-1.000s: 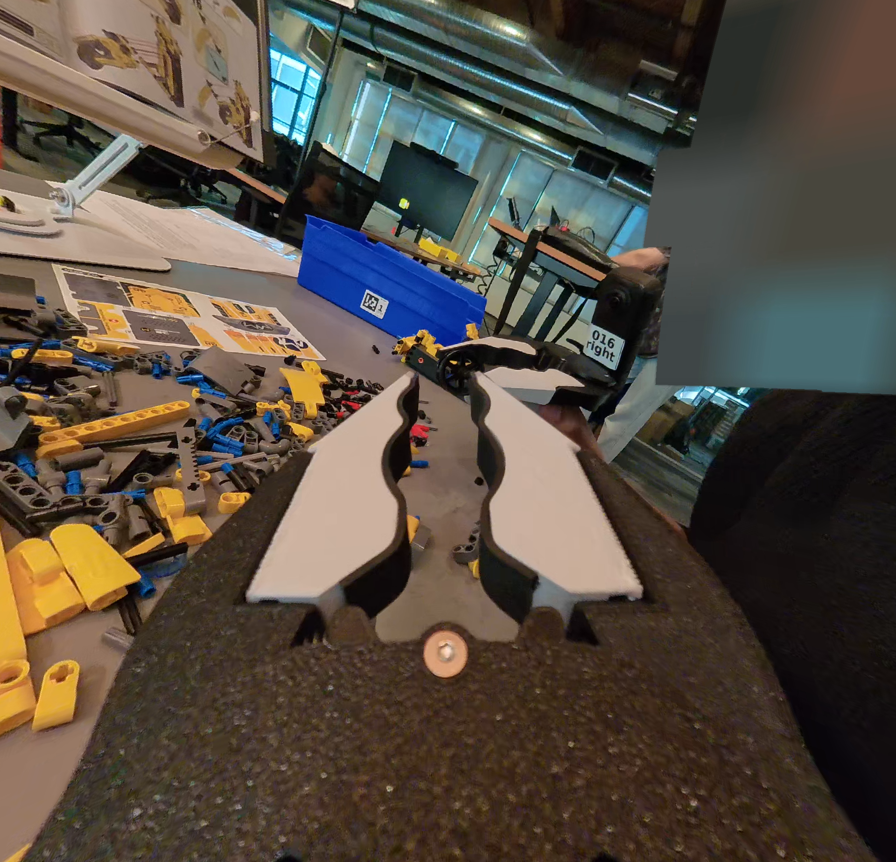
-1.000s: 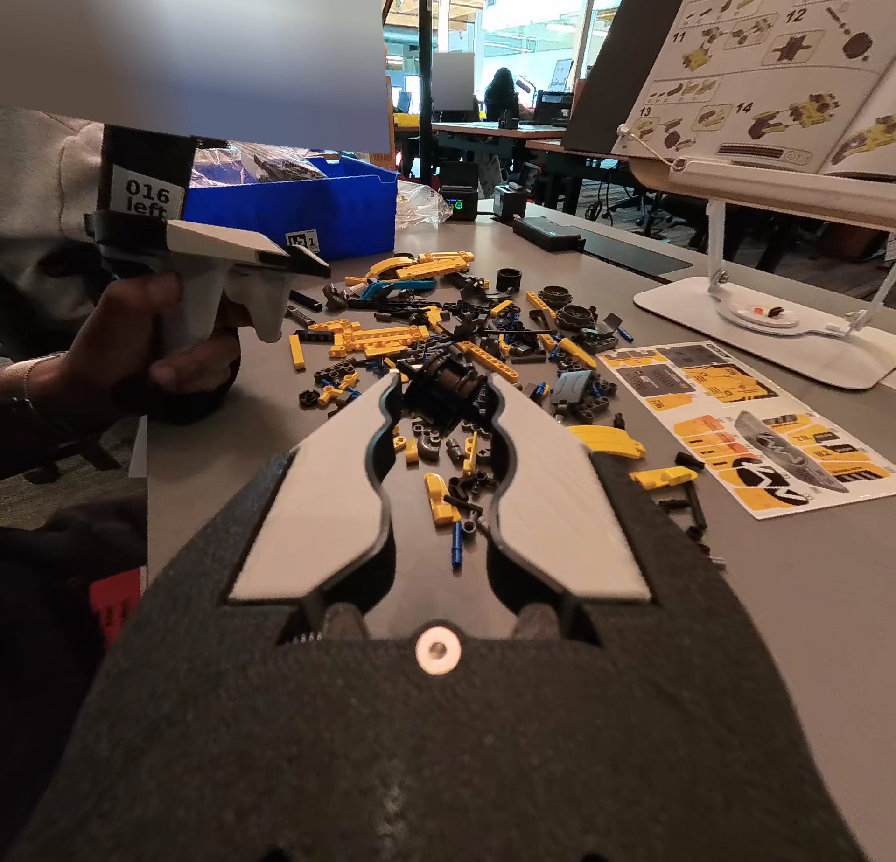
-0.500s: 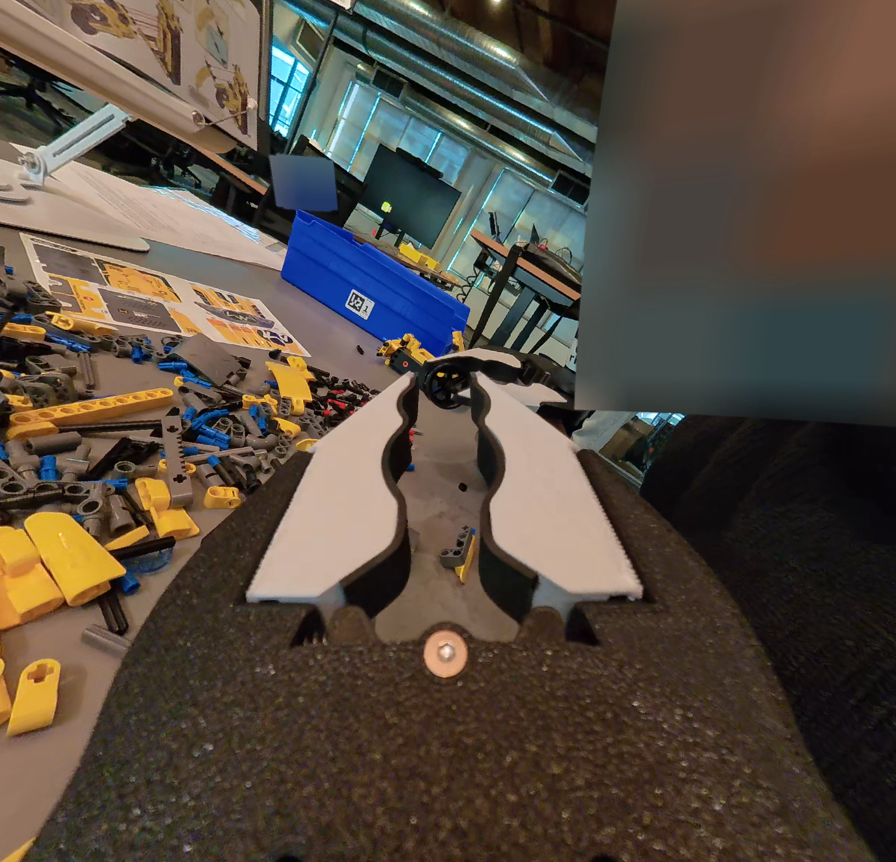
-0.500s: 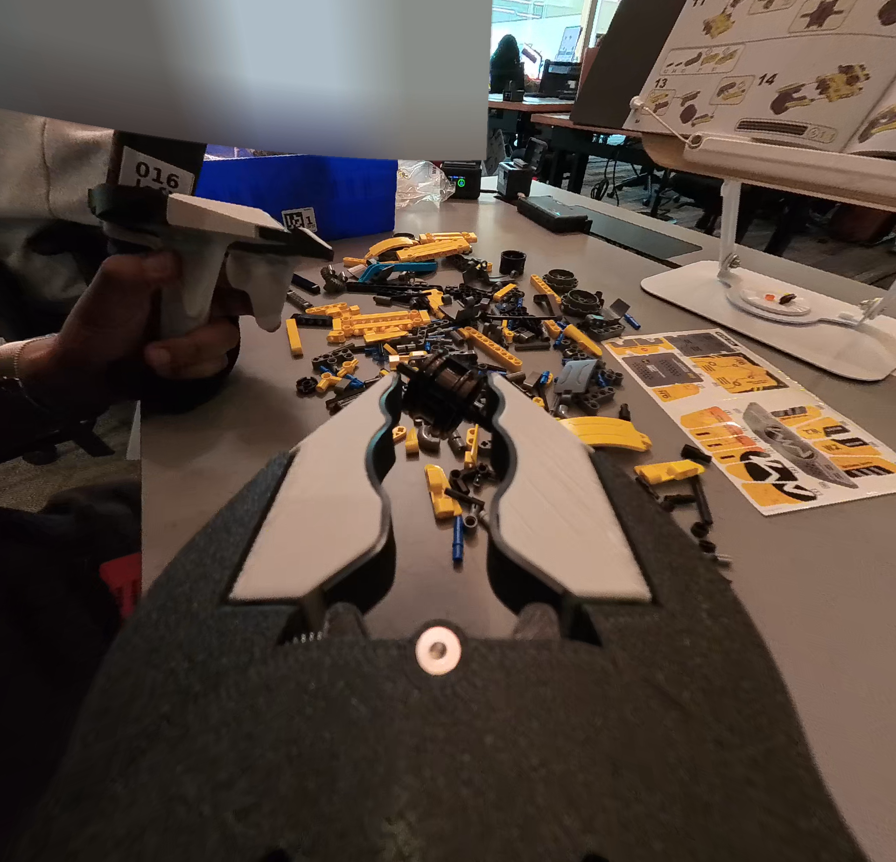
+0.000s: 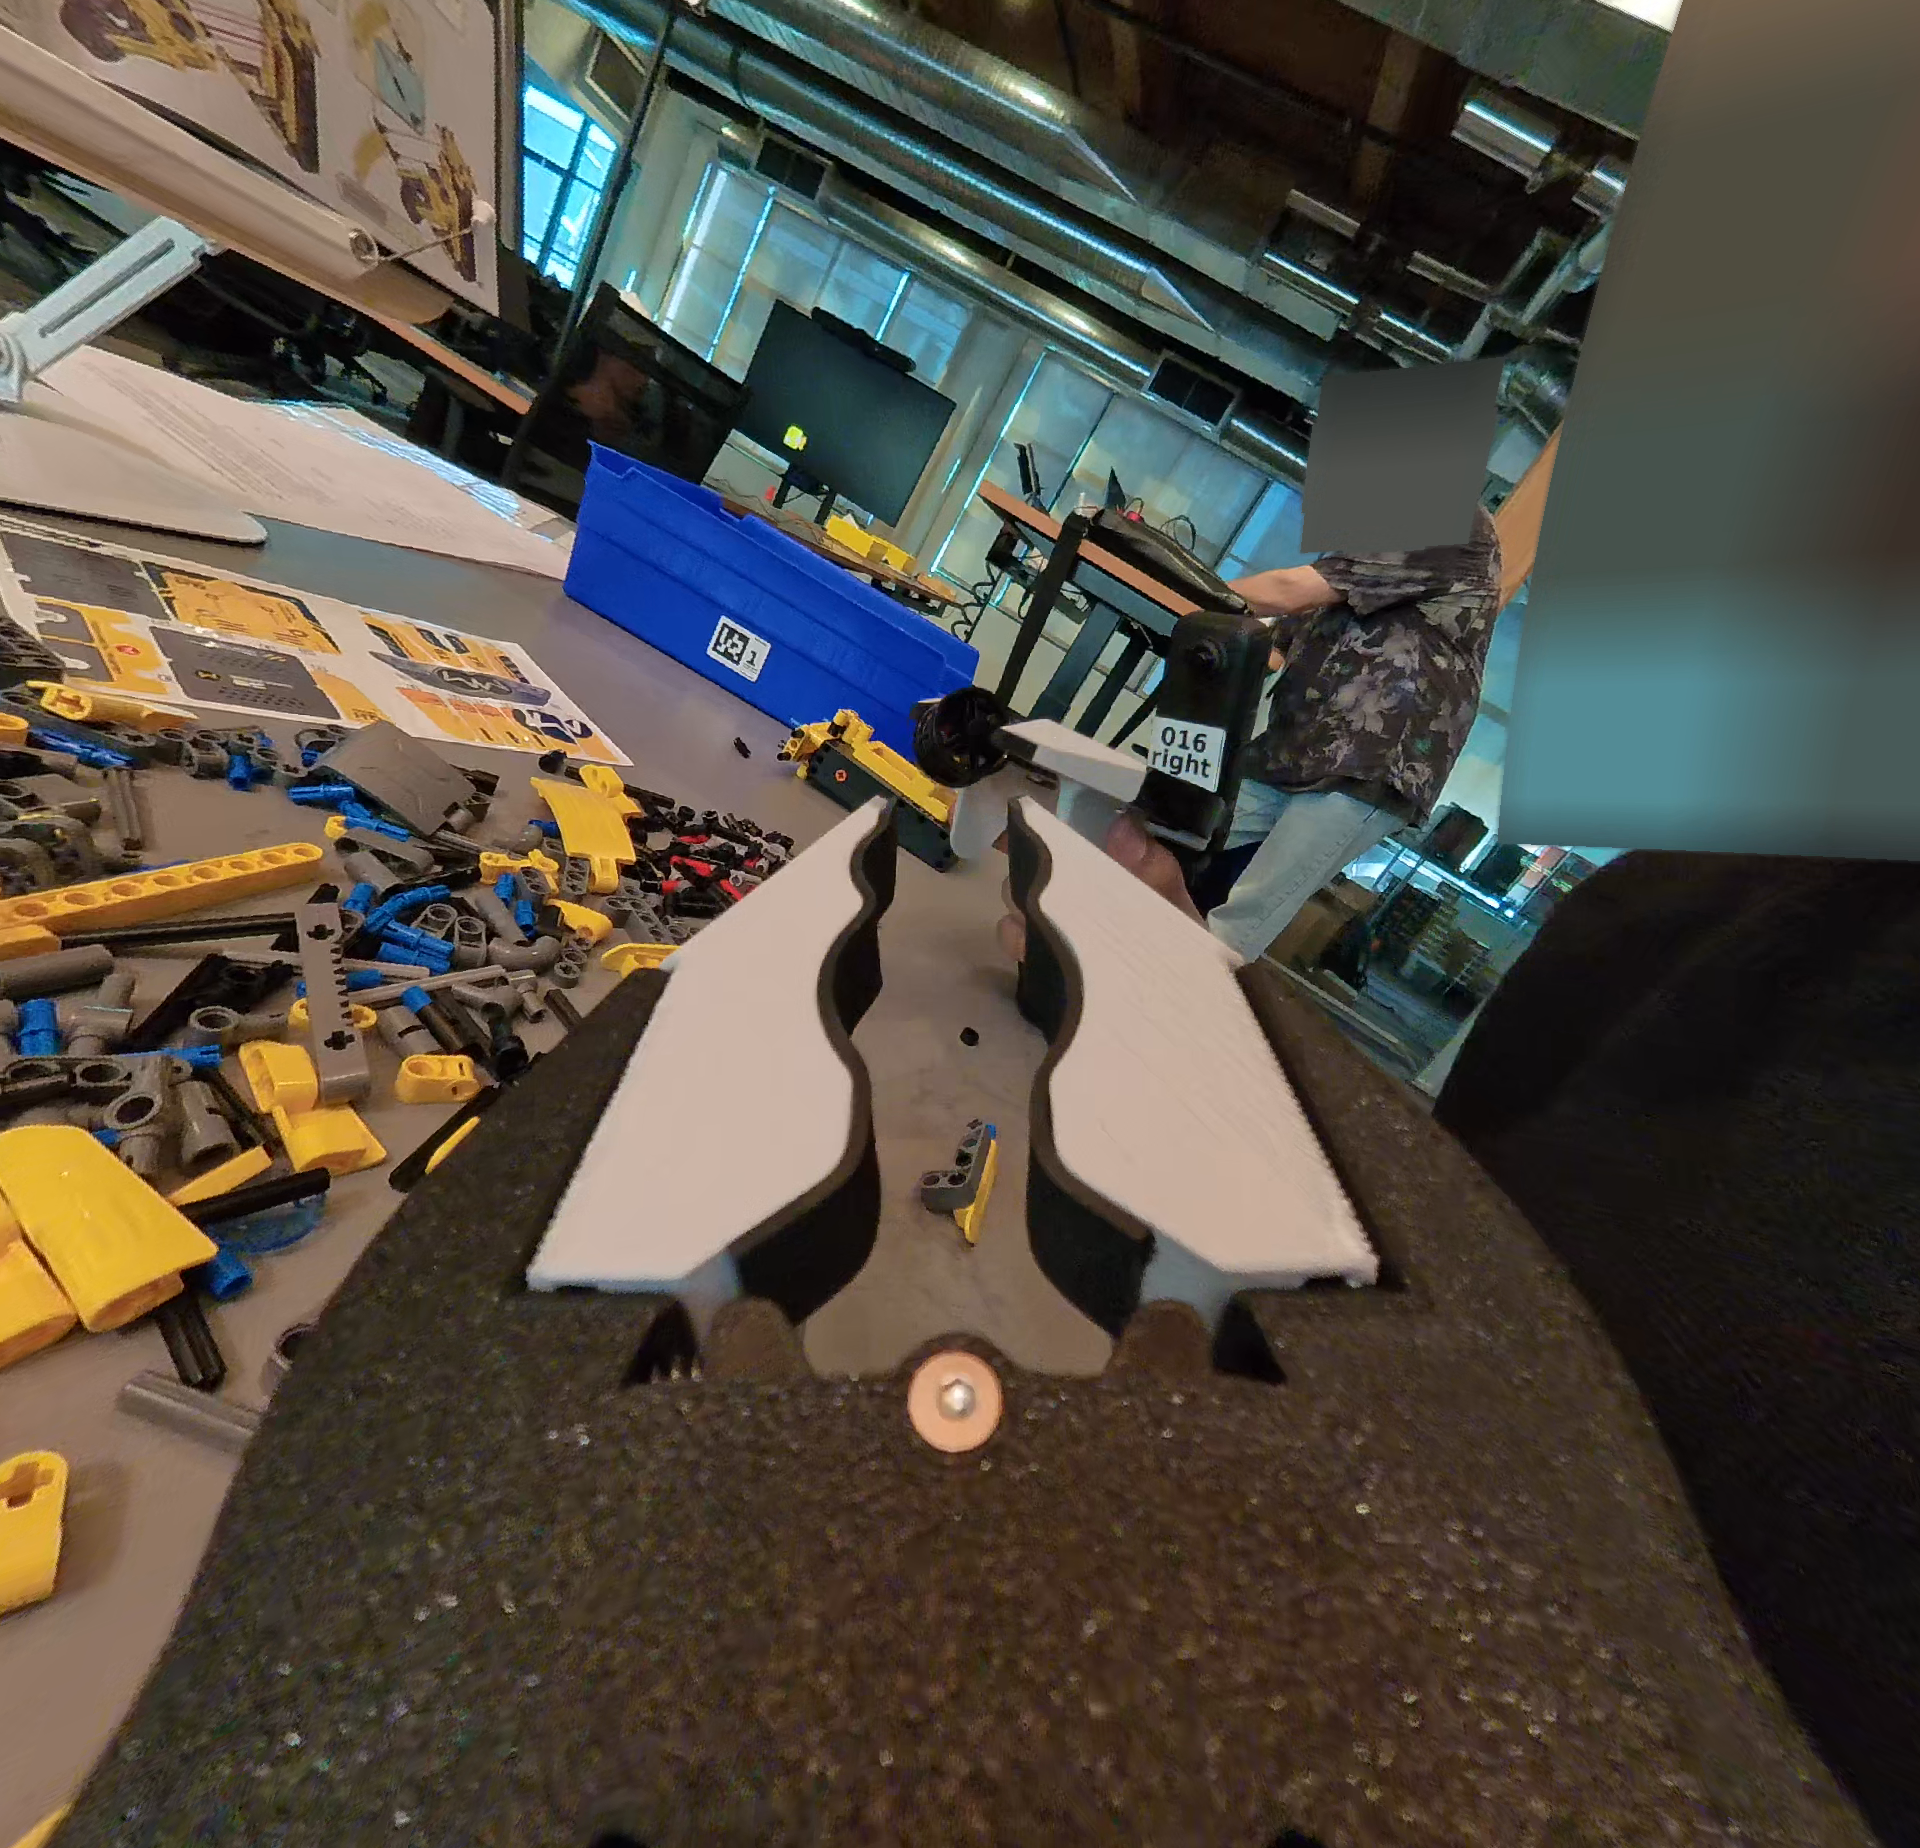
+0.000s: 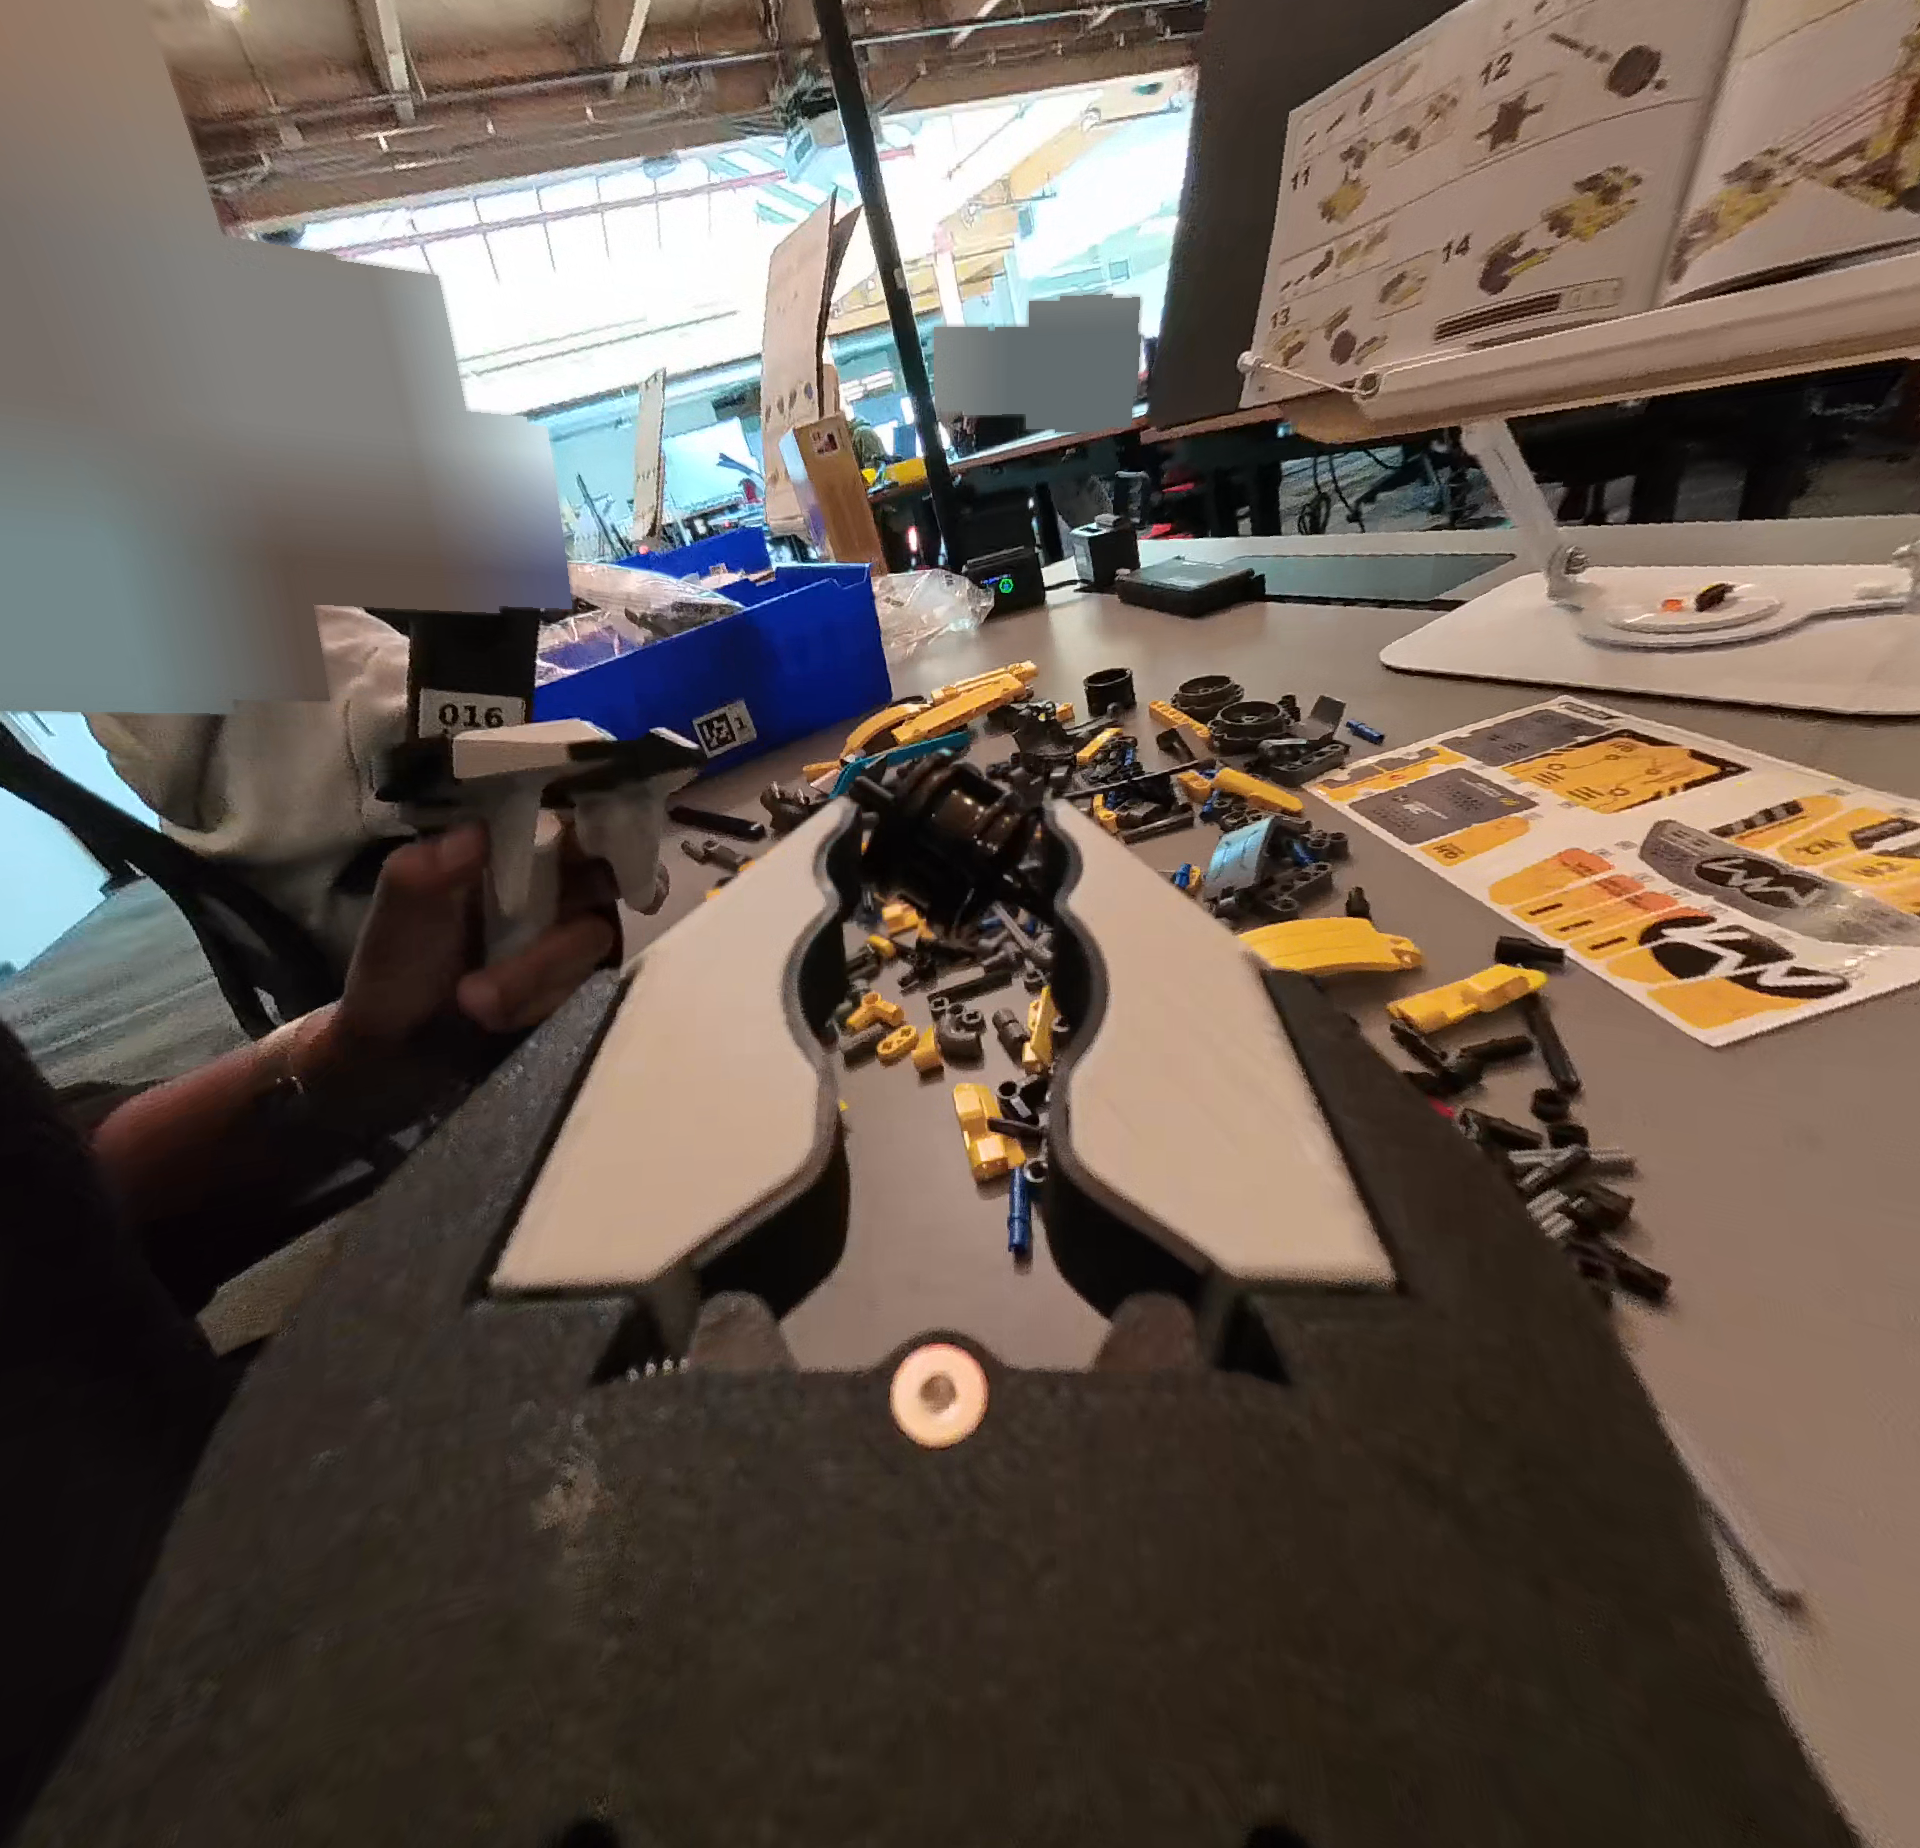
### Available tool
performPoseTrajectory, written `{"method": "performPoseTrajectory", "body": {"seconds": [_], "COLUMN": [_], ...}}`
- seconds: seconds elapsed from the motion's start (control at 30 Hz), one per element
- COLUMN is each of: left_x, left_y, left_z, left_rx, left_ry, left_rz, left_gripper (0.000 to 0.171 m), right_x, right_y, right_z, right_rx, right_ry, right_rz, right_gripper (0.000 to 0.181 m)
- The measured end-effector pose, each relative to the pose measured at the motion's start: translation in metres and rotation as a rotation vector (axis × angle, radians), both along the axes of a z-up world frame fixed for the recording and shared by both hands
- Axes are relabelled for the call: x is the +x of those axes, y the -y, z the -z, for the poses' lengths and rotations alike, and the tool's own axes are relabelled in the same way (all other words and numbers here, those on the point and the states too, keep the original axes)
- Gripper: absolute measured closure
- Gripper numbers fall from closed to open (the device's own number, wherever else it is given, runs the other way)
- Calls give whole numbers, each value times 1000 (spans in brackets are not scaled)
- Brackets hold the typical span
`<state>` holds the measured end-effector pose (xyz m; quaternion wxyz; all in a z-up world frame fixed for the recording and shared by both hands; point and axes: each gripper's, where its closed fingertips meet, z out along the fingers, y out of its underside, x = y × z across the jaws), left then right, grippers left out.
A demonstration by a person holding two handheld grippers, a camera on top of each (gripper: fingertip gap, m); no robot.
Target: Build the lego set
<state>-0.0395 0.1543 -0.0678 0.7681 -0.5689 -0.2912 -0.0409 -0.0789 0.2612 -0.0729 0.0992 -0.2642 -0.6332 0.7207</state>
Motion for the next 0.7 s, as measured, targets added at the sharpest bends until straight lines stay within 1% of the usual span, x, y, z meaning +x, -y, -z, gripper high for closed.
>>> {"method": "performPoseTrajectory", "body": {"seconds": [0.1, 0.4, 0.7], "left_x": [0, 0, 3], "left_y": [-2, -1, 0], "left_z": [1, 1, 0], "left_rx": [-3, 13, 23], "left_ry": [9, 21, 20], "left_rz": [13, 19, 22], "left_gripper": [151, 151, 151], "right_x": [1, 4, 5], "right_y": [0, 13, 15], "right_z": [0, 8, 9], "right_rx": [5, 110, 119], "right_ry": [-6, -42, -49], "right_rz": [6, -2, -8], "right_gripper": [149, 149, 149]}}
